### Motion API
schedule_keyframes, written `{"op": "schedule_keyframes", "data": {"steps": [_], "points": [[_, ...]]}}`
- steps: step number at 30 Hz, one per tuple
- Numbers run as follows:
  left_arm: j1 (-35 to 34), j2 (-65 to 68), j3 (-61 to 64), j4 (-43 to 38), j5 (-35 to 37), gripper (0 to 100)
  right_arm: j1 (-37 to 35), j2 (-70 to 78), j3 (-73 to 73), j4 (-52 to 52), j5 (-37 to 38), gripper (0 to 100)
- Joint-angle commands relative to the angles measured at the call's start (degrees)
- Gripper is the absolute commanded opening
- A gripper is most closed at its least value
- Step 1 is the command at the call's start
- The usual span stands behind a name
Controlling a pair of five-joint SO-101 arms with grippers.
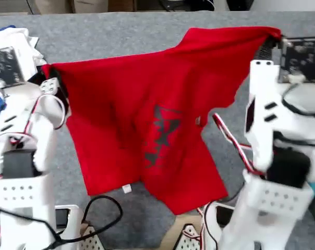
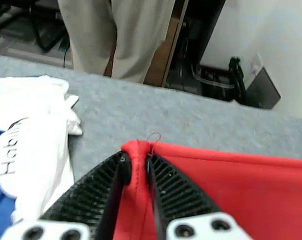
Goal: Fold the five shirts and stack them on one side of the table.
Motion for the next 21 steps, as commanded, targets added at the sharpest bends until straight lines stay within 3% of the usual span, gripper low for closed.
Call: {"op": "schedule_keyframes", "data": {"steps": [1, 7, 14, 21], "points": [[-1.67, -0.92, 8.09, -16.97, 0.18, 2, -1.54, 0.22, 8.04, -9.23, 2.29, 0.4], [-1.32, -0.75, 13.80, -26.73, 0.18, 2, -7.25, 0.22, 20.35, -19.69, 8.53, 0.4], [-1.58, -0.66, 13.45, -27.08, -0.09, 2, -9.36, -0.04, 23.96, -30.77, 10.73, 0.4], [-1.49, 2.68, 13.45, -27.16, -0.09, 2, -10.86, 0.40, 23.60, -32.26, 10.73, 0.5]]}}
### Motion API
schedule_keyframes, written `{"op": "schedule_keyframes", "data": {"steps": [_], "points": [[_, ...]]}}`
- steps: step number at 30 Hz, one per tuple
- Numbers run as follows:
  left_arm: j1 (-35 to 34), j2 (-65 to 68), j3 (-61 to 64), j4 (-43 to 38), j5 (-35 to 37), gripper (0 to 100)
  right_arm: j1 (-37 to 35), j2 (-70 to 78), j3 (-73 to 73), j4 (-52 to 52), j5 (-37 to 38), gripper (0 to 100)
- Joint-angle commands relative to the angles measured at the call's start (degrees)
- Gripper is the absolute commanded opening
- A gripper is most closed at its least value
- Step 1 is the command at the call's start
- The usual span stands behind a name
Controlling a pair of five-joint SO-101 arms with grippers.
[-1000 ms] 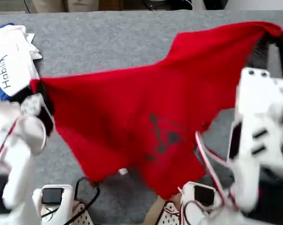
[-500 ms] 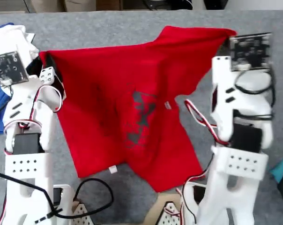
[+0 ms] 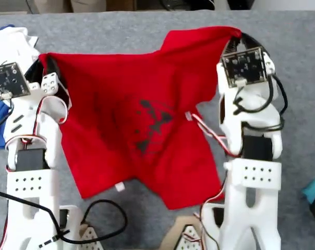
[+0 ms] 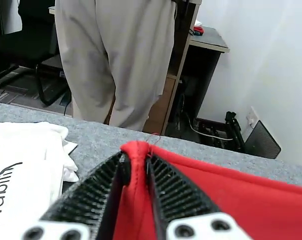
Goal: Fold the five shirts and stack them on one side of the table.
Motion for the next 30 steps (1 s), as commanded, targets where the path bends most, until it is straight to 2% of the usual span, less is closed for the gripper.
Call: {"op": "schedule_keyframes", "data": {"steps": [1, 5, 11, 20, 30], "points": [[-0.53, 3.56, -0.88, -1.41, 0.00, 2, -2.15, 0.31, 0.22, -1.67, 0.44, 0.5], [-0.62, 12.44, -3.69, -1.41, 0.26, 2, -3.30, 2.07, 0.92, -1.93, 0.44, 0.5], [-0.79, 27.56, -13.63, -1.41, 0.26, 2, -3.47, 14.11, -1.19, -9.67, 0.26, 0.5], [-2.46, 41.80, -30.33, -1.05, 0.35, 2, -3.56, 40.48, -25.10, -9.93, -0.09, 0.5], [-5.71, 47.16, -32.70, -1.41, -0.09, 2, -5.58, 64.13, -51.56, -7.30, -0.09, 0.5]]}}
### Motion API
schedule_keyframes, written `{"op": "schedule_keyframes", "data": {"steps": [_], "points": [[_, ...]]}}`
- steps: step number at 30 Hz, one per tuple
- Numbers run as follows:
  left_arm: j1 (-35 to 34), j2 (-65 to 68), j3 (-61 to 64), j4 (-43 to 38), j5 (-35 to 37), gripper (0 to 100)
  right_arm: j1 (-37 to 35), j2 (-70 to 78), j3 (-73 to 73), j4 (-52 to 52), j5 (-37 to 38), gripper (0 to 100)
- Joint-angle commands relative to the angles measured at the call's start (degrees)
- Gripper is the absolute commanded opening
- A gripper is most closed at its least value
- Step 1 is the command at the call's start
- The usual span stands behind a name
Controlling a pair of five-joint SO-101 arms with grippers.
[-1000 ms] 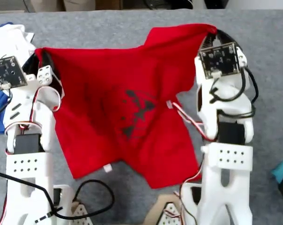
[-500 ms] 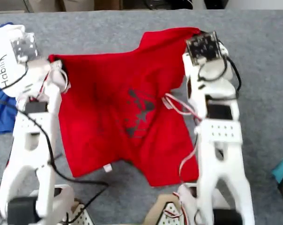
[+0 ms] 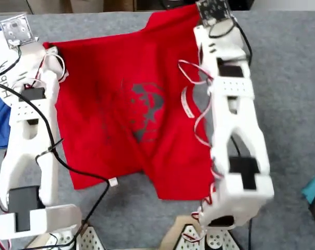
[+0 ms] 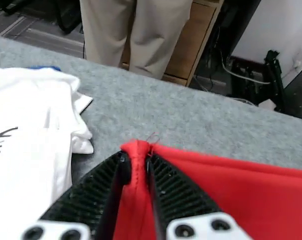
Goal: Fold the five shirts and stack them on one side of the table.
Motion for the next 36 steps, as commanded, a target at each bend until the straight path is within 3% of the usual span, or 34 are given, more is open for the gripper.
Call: {"op": "schedule_keyframes", "data": {"steps": [1, 14, 26, 36], "points": [[-1.49, 0.92, -3.60, -1.32, -0.18, 2, -1.19, 4.97, -12.44, 3.34, 0.00, 0.5], [-1.49, 18.77, -19.25, 0.00, 0.26, 2, -2.42, 21.49, -45.67, 33.14, -0.09, 0.5], [-1.32, 21.14, -37.98, 38.07, 0.26, 2, -3.03, 22.90, -64.40, 70.77, 0.00, 0.5], [-1.14, 21.23, -49.58, 61.89, 0.26, 2, -3.82, 22.73, -74.68, 92.22, 0.00, 0.5]]}}
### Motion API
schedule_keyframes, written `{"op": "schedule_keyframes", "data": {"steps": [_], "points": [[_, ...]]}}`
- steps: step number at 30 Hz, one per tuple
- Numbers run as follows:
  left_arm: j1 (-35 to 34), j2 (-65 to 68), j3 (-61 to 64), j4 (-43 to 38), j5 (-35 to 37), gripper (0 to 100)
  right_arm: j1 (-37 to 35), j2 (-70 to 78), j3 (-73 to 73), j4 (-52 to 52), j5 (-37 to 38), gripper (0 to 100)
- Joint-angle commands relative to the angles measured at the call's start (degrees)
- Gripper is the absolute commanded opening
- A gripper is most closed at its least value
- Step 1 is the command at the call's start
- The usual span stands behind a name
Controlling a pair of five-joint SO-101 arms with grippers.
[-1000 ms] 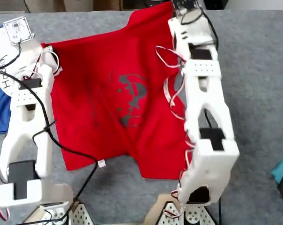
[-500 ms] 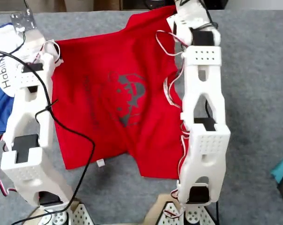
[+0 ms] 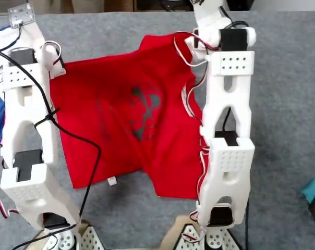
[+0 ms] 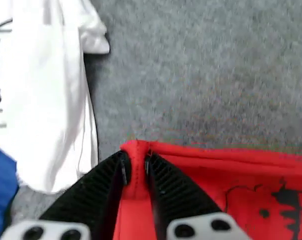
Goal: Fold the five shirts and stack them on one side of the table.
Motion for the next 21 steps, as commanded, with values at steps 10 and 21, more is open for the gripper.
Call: {"op": "schedule_keyframes", "data": {"steps": [10, 21], "points": [[-0.97, -0.66, -11.43, 20.48, 0.09, 2, -1.10, -5.58, -0.13, 7.65, -1.41, 0.4], [-1.14, -1.63, -18.20, 7.65, -0.09, 2, 2.86, -9.36, -4.26, 0.79, -4.13, 0.4]]}}
